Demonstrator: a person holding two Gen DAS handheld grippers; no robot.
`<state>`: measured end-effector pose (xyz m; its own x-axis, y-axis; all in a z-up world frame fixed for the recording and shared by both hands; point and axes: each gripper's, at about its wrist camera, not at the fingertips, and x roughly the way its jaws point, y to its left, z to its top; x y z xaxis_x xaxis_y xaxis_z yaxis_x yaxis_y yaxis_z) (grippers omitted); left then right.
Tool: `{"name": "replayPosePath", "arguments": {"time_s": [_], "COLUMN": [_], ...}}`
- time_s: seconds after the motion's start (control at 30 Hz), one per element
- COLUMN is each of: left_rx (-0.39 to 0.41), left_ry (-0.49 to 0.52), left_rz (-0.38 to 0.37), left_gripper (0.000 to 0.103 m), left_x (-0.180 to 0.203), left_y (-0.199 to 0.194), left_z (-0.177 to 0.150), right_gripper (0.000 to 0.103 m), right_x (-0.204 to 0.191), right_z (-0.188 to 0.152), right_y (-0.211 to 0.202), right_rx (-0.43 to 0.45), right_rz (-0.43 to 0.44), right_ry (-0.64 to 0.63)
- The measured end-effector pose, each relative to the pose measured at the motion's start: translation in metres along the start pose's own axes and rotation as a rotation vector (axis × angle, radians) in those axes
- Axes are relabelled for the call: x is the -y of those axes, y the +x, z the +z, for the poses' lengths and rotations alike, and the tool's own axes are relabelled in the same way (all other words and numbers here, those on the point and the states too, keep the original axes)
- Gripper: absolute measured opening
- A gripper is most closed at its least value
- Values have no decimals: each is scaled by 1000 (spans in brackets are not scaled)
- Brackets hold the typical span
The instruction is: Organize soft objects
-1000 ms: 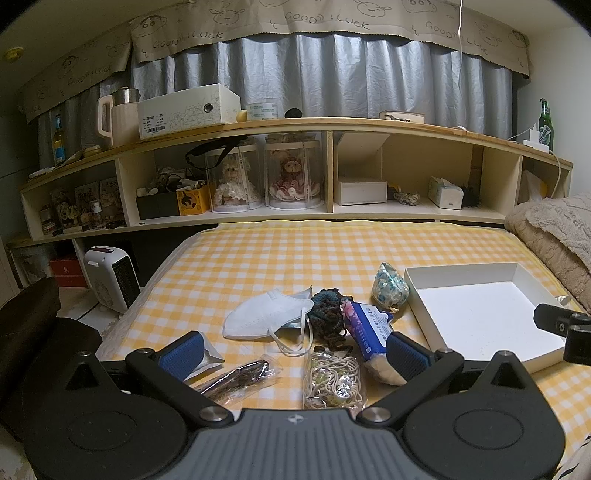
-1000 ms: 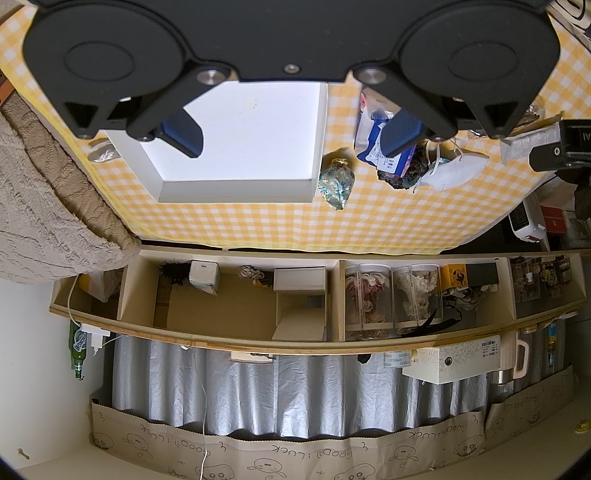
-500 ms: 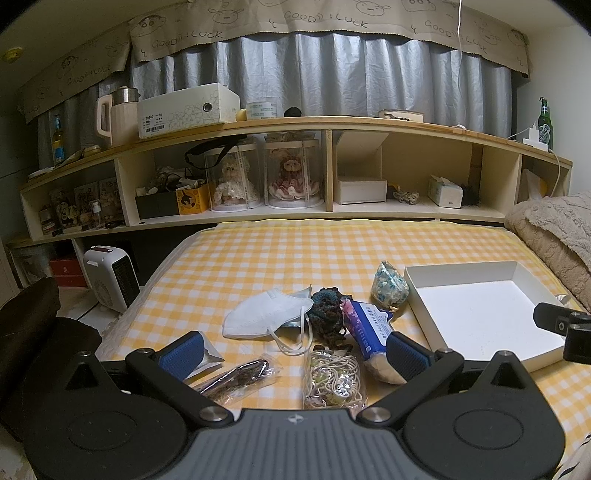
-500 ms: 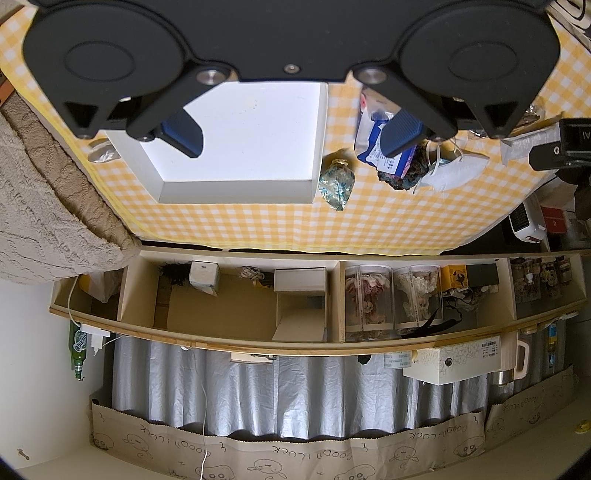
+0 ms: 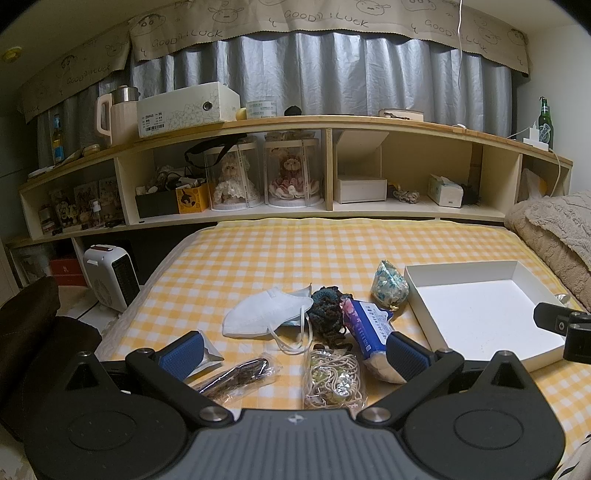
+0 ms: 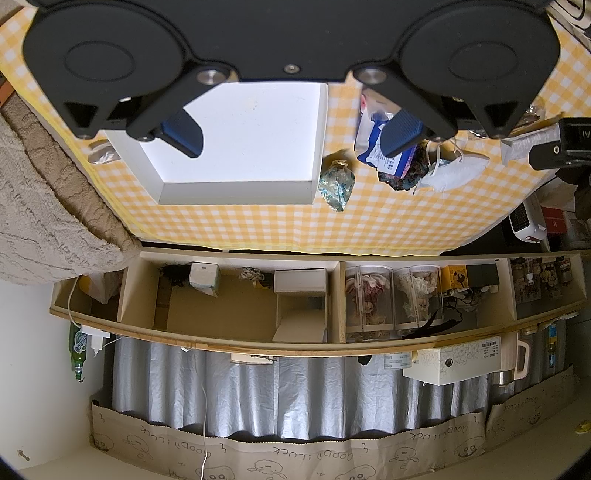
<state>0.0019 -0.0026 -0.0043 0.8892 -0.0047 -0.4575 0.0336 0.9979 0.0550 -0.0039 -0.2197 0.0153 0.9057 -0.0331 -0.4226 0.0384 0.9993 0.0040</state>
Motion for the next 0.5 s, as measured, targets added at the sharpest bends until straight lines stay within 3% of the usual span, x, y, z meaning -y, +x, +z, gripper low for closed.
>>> {"name": "replayPosePath", "arguments": {"time_s": [0.5], "left_rx": [-3], "left_ry": [-6], "left_rz": [8], "left_gripper": [103], "left_x": [6], "left_y": [10], "left_z": [-5], "right_gripper": [103], "right_x": [-1], "right_z": [0], "right_y": [1], "right_rx": [2], "right_rz": [-1], "right_ry": [5]}}
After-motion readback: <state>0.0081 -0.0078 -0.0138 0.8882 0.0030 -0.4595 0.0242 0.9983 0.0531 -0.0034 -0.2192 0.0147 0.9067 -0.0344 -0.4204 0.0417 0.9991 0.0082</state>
